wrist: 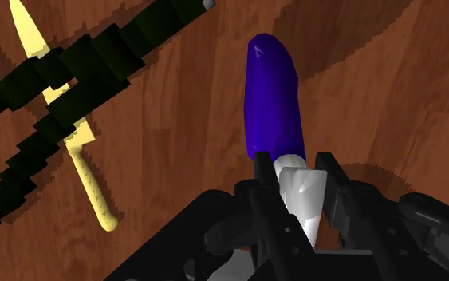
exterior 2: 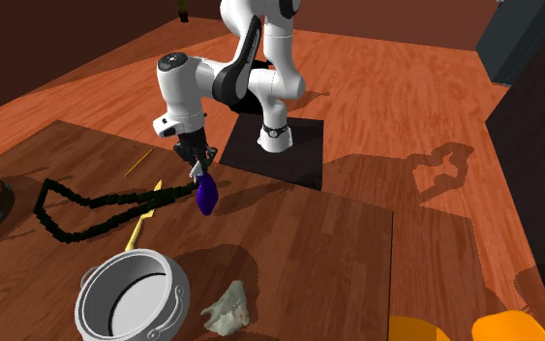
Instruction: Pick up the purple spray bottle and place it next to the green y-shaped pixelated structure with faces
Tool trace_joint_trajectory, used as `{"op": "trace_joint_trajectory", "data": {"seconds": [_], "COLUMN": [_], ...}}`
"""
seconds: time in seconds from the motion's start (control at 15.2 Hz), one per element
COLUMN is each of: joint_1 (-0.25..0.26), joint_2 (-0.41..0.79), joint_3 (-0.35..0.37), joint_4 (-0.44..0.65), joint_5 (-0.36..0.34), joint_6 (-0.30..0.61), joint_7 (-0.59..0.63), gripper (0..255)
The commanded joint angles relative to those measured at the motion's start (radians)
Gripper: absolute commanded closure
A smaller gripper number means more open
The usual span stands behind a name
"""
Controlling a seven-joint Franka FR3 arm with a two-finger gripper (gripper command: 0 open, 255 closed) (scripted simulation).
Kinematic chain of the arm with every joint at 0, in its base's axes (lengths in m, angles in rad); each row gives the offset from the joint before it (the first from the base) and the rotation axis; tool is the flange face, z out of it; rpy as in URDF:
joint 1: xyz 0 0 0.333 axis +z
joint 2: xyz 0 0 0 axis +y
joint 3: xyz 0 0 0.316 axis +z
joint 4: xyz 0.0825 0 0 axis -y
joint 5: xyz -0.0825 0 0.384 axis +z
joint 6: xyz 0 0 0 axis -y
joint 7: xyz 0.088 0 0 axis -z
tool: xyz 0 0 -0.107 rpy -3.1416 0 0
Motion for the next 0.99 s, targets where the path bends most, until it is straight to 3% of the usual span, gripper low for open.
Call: {"op": "trace_joint_trajectory", "data": {"seconds": [0.0, 0.46, 0.53, 0.86, 0.92], "joint_1": [-0.001, -0.001, -0.001, -0.001, -0.001], "joint_2": [0.01, 0.01, 0.01, 0.01, -0.003], "joint_3": [-0.002, -0.002, -0.002, -0.002, -0.001], "joint_4": [-0.015, -0.015, -0.015, -0.015, 0.005], "joint_5": [0.002, 0.002, 0.002, 0.002, -0.001], "joint_6": [0.026, 0.026, 0.026, 0.026, -0.008], "joint_7": [-0.003, -0.003, -0.003, -0.003, -0.001], "gripper": [255, 255, 0, 0, 0]}}
